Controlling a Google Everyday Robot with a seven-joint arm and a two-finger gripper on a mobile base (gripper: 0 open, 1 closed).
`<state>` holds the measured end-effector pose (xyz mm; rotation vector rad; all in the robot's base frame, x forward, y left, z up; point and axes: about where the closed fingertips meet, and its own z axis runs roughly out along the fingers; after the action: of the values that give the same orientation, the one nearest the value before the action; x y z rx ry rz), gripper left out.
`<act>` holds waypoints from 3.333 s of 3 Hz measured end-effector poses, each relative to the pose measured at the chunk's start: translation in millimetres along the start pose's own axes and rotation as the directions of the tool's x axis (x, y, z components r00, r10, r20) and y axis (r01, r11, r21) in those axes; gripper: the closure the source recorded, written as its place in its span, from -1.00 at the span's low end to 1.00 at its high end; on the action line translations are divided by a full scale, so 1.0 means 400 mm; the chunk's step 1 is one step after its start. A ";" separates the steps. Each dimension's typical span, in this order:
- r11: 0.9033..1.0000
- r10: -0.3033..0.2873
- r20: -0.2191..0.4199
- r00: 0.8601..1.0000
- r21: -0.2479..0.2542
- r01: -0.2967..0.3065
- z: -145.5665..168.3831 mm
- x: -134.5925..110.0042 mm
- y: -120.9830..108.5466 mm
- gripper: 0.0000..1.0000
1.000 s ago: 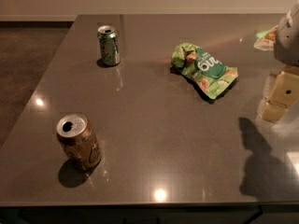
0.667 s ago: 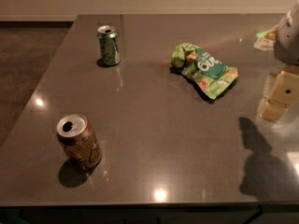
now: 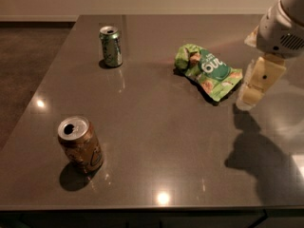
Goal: Move green rice chip bag near orange can
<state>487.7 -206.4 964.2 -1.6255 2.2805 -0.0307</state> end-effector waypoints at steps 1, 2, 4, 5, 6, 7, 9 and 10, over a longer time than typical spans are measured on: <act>0.988 0.150 0.031 0.988 0.013 -0.151 0.079 -0.036 -0.146 -1.00; 0.971 0.239 0.053 0.970 0.010 -0.239 0.132 -0.057 -0.233 -1.00; 0.940 0.342 0.111 0.933 -0.040 -0.340 0.255 -0.120 -0.329 -1.00; 0.933 0.361 0.124 0.924 -0.054 -0.357 0.288 -0.132 -0.341 -1.00; 0.929 0.369 0.129 0.920 -0.063 -0.364 0.309 -0.142 -0.336 -1.00; 0.929 0.371 0.131 0.919 -0.069 -0.364 0.319 -0.151 -0.329 -0.63; 0.939 0.343 0.144 0.928 -0.067 -0.337 0.307 -0.163 -0.303 0.30; 0.962 0.272 0.186 0.944 -0.078 -0.261 0.259 -0.210 -0.241 0.91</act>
Offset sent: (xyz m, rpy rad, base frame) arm 0.1538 -0.0059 -0.0347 0.1651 0.0205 -0.3231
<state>629.4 -144.1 908.9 -1.2662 2.3412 0.2446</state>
